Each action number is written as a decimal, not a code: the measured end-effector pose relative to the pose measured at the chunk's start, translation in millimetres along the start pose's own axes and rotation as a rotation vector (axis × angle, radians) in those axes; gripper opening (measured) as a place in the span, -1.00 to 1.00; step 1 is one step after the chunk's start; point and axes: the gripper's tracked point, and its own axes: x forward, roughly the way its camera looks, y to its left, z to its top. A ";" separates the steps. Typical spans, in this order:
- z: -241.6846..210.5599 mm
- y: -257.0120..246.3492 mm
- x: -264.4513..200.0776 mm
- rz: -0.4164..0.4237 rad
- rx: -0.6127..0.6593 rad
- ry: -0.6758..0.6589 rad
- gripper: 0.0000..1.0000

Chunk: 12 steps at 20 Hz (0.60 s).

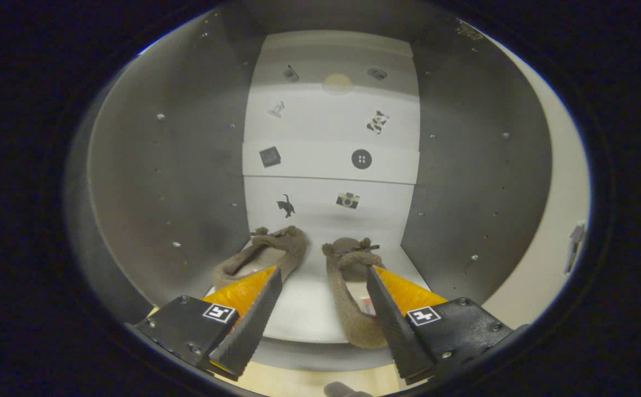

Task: Open the shoe cabinet door, grab the shoes and put them into the shoe cabinet, then close the shoe cabinet door.

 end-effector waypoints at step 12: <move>16.6 1.6 -273.0 0.041 -0.025 -0.221 1.00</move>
